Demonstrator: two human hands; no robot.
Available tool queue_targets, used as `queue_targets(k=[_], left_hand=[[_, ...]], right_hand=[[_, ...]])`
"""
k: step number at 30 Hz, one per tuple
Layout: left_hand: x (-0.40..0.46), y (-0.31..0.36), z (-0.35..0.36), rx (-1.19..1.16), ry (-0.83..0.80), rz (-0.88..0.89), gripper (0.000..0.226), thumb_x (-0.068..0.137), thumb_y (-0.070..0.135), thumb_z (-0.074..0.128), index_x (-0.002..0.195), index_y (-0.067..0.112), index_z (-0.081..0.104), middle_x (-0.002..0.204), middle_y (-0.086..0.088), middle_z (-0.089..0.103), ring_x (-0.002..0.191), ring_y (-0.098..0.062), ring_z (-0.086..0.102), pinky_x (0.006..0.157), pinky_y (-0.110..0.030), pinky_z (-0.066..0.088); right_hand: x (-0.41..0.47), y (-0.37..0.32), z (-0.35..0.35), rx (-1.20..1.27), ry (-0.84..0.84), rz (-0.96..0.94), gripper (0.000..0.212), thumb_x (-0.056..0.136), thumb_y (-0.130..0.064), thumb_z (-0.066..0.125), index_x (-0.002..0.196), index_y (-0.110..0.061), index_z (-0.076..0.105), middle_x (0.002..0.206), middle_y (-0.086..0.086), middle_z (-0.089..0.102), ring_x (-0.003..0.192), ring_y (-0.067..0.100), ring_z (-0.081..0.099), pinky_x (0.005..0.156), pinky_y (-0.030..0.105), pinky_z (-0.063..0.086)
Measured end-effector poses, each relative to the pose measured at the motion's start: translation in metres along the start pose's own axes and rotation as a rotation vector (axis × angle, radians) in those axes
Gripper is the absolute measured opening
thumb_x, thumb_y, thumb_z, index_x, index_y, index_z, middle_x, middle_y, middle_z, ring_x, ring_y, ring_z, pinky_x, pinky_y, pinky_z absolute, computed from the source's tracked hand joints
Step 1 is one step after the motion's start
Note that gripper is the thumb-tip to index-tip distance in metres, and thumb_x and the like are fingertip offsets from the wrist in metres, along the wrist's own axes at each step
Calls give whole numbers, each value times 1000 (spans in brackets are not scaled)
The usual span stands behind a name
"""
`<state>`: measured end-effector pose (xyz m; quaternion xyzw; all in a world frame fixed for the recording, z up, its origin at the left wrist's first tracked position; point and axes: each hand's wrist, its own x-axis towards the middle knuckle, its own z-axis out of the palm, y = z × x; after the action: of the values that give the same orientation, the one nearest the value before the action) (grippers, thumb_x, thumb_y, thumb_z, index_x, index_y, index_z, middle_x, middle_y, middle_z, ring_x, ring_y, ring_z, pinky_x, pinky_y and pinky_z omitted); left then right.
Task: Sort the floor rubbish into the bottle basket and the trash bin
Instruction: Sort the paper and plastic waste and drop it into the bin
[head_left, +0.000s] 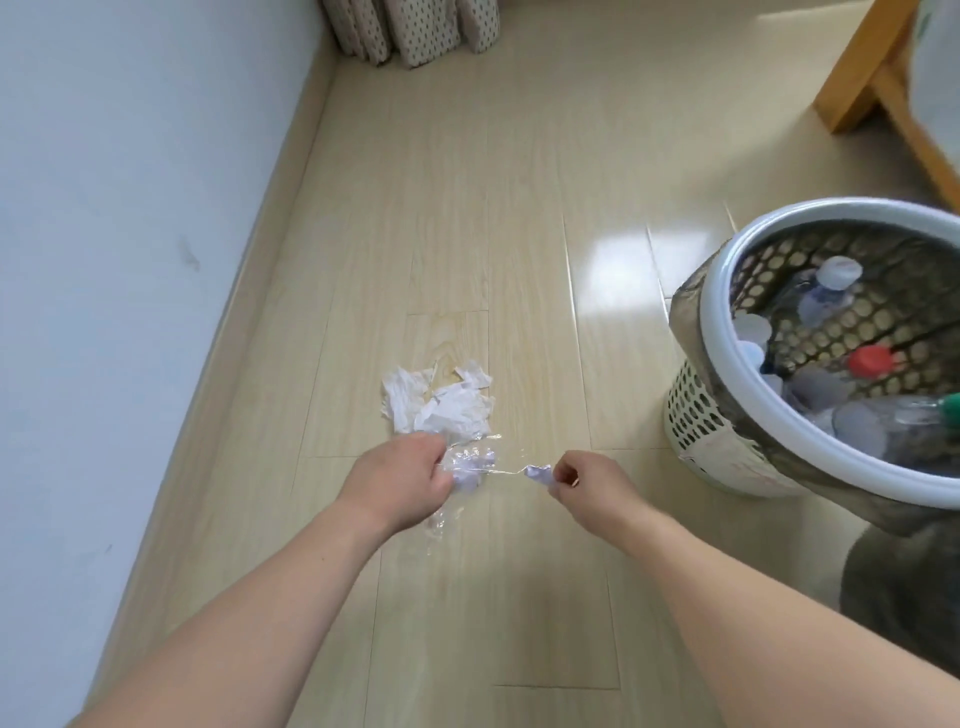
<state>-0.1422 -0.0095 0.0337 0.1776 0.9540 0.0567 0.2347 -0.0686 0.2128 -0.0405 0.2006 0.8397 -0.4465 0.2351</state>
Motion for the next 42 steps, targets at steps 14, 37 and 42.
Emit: queue_targets(k=[14, 37, 42], left_hand=[[-144, 177, -132, 106, 97, 228, 19, 86, 22, 45, 70, 18, 37, 66, 2, 44, 62, -22, 39, 50, -31, 25], [-121, 486, 81, 246, -92, 464, 22, 97, 12, 37, 114, 8, 49, 119, -14, 50, 110, -36, 54, 86, -44, 45], [-94, 492, 131, 373, -143, 516, 26, 96, 5, 41, 119, 6, 53, 120, -12, 49, 113, -33, 51, 84, -44, 46]], right_hand=[[-262, -22, -188, 220, 172, 0, 14, 82, -20, 71, 72, -15, 62, 63, -1, 65, 60, 13, 54, 59, 25, 44], [-310, 208, -302, 4, 67, 508, 19, 93, -20, 50, 79, -7, 53, 73, 12, 56, 52, 20, 46, 54, 28, 40], [-272, 236, -275, -47, 40, 485, 20, 95, -20, 52, 95, -4, 62, 87, 10, 57, 74, 24, 57, 67, 30, 47]])
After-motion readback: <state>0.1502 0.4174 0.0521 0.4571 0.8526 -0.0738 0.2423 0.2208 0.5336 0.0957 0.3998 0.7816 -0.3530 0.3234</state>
